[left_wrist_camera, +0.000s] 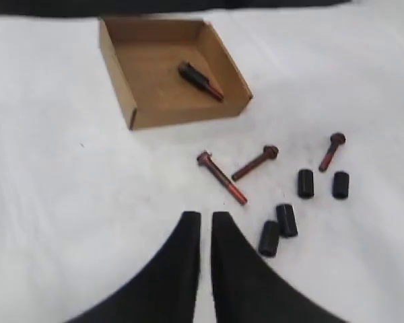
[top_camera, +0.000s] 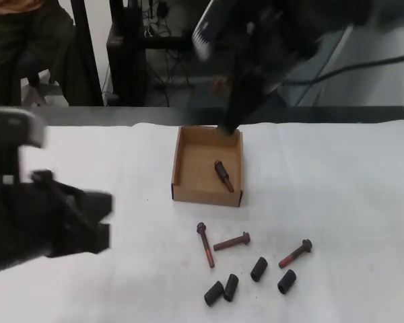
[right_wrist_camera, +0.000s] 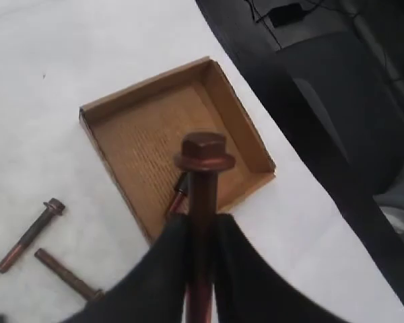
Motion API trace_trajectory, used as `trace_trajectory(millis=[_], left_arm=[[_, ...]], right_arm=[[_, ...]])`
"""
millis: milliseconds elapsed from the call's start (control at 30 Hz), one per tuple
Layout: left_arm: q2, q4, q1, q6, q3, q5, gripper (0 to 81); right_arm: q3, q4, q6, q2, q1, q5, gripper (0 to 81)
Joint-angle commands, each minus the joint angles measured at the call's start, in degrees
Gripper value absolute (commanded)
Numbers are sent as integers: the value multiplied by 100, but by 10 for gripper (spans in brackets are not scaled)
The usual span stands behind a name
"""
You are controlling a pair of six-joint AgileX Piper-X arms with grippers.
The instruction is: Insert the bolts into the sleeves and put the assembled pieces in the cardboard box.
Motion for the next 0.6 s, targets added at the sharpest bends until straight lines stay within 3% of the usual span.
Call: trace_trajectory(millis=[0,133,300,367,533,567], left_arm=[[789,5,-182,268,-247,421,155],[1778,-17,-855,901,-785,406,171],[2722,128,-1856,1287,-1516,296,192],[3095,272,-2163,1292,-1748,296,262],[3890,720,-2558,1328,-2342,-355,626],[4043,899,-2584,1383,-2483,-518,665]], right_arm=[[-23,441,285,-354,-1,-139,0],[59,514,314,-650,-32,41,0],[57,588,129,-843,-404,91,0],[57,635,107,-927,-605,91,0],[57,679,41,-1192,-1087,91,0],[57,679,77,-1244,-1172,91,0]])
